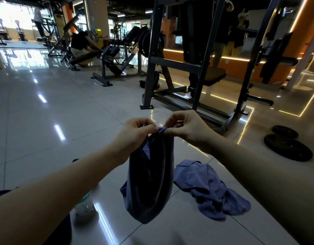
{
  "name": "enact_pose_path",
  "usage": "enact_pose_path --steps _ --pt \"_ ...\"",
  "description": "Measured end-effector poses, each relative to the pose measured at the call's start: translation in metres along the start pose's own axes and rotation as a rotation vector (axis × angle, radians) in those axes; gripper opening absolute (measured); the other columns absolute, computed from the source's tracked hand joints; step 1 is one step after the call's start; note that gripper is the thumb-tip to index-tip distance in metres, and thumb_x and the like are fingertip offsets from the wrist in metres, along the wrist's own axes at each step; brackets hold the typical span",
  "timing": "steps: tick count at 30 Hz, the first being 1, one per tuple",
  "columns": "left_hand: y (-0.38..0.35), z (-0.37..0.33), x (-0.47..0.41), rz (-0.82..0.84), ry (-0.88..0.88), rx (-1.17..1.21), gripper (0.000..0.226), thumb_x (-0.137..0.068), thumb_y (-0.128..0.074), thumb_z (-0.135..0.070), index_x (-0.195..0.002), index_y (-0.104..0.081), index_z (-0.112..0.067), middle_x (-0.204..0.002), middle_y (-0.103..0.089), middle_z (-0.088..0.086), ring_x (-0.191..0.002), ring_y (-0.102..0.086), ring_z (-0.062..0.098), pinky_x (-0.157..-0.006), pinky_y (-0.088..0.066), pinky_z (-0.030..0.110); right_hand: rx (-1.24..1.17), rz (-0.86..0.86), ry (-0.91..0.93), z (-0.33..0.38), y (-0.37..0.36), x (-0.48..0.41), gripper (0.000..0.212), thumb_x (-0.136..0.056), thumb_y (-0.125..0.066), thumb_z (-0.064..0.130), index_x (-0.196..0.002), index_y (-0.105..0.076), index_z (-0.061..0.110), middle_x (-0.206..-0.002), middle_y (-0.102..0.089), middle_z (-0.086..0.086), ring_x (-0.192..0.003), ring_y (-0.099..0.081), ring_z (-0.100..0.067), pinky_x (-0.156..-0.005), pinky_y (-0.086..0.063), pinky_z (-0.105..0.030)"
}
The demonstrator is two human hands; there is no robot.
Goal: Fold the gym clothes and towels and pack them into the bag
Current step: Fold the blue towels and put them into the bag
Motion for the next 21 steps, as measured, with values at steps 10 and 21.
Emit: enact_pose_path --steps 10,21 --pt "0.001 0.002 -0.001 -0.011 -0.069 0.005 0.007 -0.091 -0.069 -0.006 -0.089 -0.073 -0.001 -0.068 -0.066 -0.005 -0.062 -0.06 -0.001 -0.058 -0.045 0.011 -0.19 0.004 -0.077 -0.006 0.006 0.001 0.008 -0.092 -0.069 0.012 -0.09 -0.073 0.019 -0.098 -0.072 -0.002 -0.101 -0.066 -0.024 -0.08 -0.055 -0.027" --pt "-0.001 0.003 -0.002 -0.001 -0.07 -0.005 0.009 -0.091 -0.071 -0.011 -0.088 -0.074 -0.003 -0.071 -0.068 -0.002 -0.067 -0.064 0.003 -0.06 -0.047 0.012 -0.263 0.042 -0.11 -0.011 0.004 0.0 0.007 -0.093 -0.065 0.005 -0.094 -0.071 0.009 -0.094 -0.073 -0.002 -0.094 -0.069 -0.017 -0.086 -0.057 -0.035"
Point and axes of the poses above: each hand's wrist, its own x-axis away from the middle knuckle, its own y-axis out of the back of the hand, z = x × y, the point moved 4 cm from there along -x, towards the middle knuckle
